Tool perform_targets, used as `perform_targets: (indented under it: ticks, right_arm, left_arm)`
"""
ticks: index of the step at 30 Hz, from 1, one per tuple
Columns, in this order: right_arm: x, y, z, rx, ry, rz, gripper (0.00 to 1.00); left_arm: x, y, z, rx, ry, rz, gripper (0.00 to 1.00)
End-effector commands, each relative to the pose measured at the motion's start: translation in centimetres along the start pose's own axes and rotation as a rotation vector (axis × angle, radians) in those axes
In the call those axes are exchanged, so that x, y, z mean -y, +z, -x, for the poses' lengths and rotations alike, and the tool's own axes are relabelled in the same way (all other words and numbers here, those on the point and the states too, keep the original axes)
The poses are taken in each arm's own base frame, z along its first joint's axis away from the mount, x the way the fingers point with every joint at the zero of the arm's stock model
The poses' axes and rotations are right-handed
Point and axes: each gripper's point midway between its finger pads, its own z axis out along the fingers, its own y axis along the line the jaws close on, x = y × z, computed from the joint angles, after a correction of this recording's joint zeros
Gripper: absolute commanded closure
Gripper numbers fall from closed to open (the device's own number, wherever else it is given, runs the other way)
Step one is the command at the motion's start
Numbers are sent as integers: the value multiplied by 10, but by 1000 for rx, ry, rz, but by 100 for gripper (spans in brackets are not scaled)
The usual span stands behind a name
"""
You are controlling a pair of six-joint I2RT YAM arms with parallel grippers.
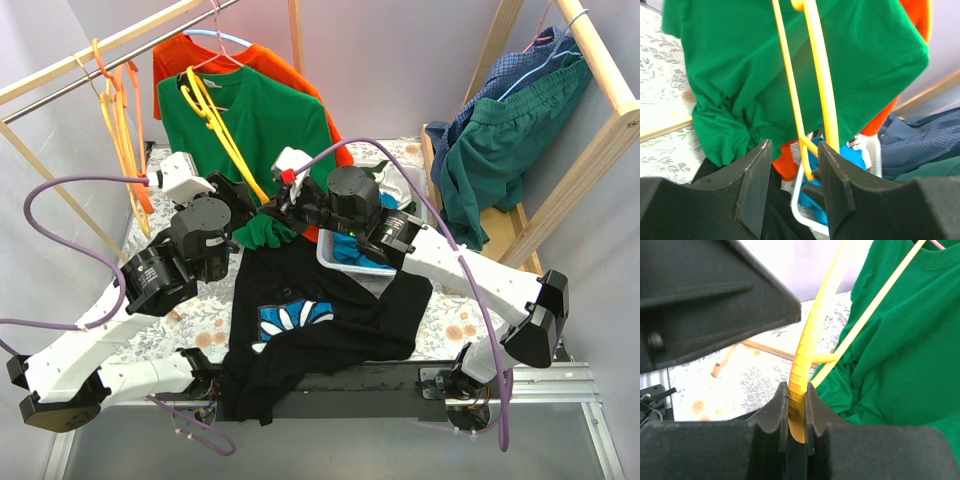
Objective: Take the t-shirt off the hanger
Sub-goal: Place the hanger at the clothesline.
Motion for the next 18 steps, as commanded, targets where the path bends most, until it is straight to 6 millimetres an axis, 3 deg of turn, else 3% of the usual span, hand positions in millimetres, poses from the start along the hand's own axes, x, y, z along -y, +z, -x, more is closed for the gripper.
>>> perform_targets:
  ticks: [1, 10, 18]
  right_arm:
    - [-11, -13, 32, 107, 20, 44, 99]
    - [-24, -10, 42, 133, 38, 122, 99]
    - [-31, -6, 37, 121, 61, 157, 99]
  left_arm:
    - [6, 0, -3, -7, -26, -24, 59]
    - [16, -2, -12, -41, -57, -86, 53]
    - [21, -2, -17, -51, -73, -118, 47]
